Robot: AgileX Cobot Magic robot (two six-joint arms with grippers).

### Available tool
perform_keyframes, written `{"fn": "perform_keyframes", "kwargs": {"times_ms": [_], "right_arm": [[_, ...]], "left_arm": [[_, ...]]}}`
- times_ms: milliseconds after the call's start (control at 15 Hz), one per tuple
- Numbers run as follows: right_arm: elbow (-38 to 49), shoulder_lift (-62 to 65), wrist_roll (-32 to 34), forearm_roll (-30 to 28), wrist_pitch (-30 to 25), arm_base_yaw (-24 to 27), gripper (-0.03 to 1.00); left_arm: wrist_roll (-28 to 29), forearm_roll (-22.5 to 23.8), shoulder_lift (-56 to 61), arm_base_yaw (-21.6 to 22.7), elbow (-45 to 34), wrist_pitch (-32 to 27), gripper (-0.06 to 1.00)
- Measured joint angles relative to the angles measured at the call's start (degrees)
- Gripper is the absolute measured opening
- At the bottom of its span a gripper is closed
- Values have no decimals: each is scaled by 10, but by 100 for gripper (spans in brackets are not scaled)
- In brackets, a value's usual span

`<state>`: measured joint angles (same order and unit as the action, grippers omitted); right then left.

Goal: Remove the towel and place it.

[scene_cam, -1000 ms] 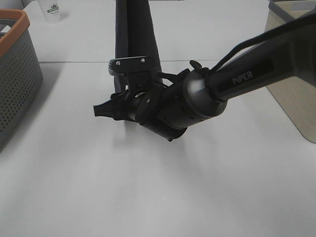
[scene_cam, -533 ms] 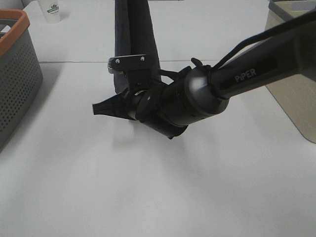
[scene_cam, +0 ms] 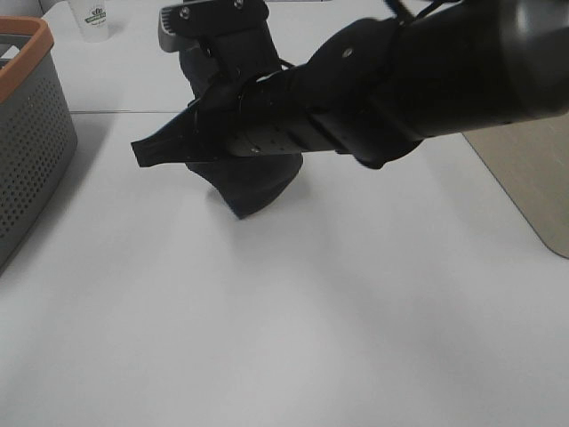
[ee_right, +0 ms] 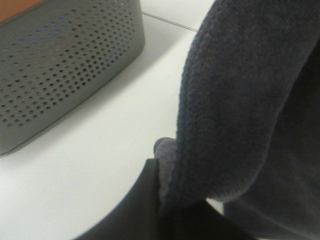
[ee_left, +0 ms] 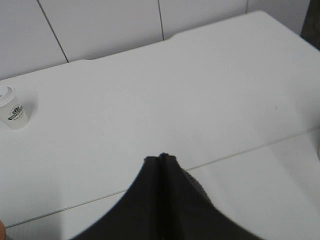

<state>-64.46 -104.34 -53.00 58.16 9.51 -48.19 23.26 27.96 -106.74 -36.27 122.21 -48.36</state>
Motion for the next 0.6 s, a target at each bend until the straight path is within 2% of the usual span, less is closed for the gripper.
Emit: {"fn": "perform_keyframes", "kwargs": {"times_ms": [133, 200, 267, 333, 400, 533, 600], "right_arm": [[7, 54, -50, -1, -74, 17, 2], [8, 81, -61, -6, -129, 40, 2], [8, 94, -61, -13, -157, 57, 2], [8, 115, -61, -39, -215, 91, 2], [8, 134, -60, -73, -267, 130, 2], [-3, 165, -37, -170, -370, 189, 2], [-45, 175, 11, -282, -453, 233, 2]], "left_arm": [[56, 0, 9, 23, 10, -1, 0], [87, 0, 9, 36, 10, -1, 0], [101, -1, 9, 40, 10, -1, 0], [139, -13, 9, 52, 10, -5, 0], [171, -31, 9, 62, 11, -15, 0], [201, -70, 9, 75, 11, -32, 0], [211, -100, 9, 79, 11, -33, 0]]}}
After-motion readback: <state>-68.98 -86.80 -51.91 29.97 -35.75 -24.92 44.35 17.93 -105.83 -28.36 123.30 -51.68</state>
